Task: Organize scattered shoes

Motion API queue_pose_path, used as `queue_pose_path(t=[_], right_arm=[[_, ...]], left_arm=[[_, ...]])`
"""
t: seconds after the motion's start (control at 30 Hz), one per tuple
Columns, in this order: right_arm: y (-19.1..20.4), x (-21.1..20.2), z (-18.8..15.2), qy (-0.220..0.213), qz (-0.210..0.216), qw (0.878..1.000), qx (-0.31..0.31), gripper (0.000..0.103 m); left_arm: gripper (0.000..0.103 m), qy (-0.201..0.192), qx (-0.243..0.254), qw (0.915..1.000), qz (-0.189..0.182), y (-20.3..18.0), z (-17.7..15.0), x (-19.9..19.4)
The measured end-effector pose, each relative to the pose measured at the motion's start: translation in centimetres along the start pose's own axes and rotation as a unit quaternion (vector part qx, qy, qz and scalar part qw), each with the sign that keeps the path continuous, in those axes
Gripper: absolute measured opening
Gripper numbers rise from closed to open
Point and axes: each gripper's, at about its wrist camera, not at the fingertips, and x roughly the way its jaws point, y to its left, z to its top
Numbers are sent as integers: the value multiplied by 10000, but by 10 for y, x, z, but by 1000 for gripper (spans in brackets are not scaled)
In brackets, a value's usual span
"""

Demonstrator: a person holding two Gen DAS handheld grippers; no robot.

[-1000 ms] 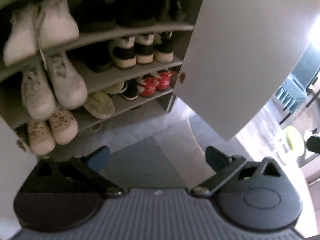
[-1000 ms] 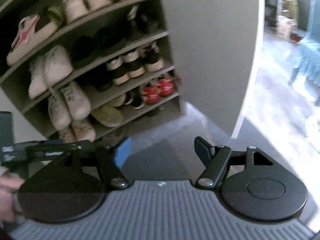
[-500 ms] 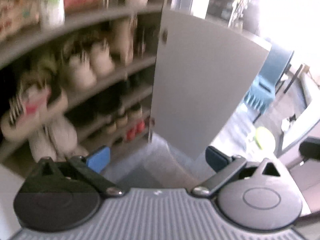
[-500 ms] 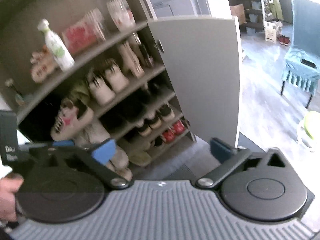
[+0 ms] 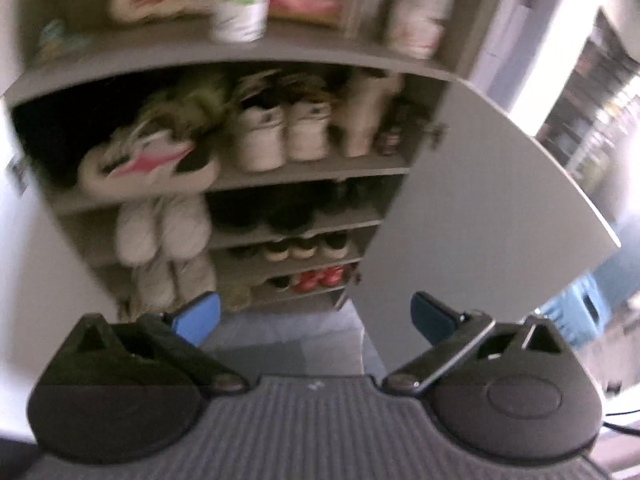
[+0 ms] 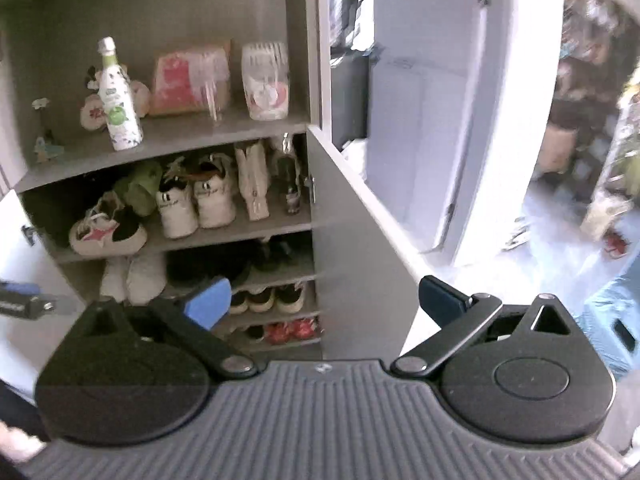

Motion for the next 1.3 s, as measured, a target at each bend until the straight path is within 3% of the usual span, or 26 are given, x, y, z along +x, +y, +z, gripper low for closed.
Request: queue_pose_path(t=[0.07, 0.13, 0.4, 0.63, 0.8, 1.0, 1.07, 1.13, 1.3], right_arm=[[-28, 23, 11, 241, 189, 9993, 208, 80], [-46, 45, 17, 522, 76, 9984, 206, 72], [-68, 81, 6, 1181, 319, 9915, 435, 61], [-77, 84, 7, 1585, 716, 9808, 882, 62], [-51, 87, 10, 1836, 896, 9742, 953, 62], [0, 94, 5, 1941, 976, 9537, 2082, 62], [18, 96, 3, 1909, 888, 9480, 2385, 56], [29, 97, 1, 1895, 754, 9433, 2618, 35], [73, 109, -3, 1805, 771, 9289, 3140, 35]], left_arm=[[102, 32, -266, 9995, 171, 9, 3, -1], [102, -71, -401, 9987, 316, 18, 11, -4], [102, -611, -1345, 9863, 738, 66, 29, -20], [103, -637, -1632, 9836, 427, 97, 32, -12], [102, -620, -1212, 9906, 116, 123, 55, 10], [102, -727, -910, 9929, -255, 161, 85, 25], [103, -805, -773, 9932, -342, 174, 93, 25], [103, -794, -694, 9935, -432, 191, 100, 27], [102, -780, -778, 9926, -520, 234, 117, 25]])
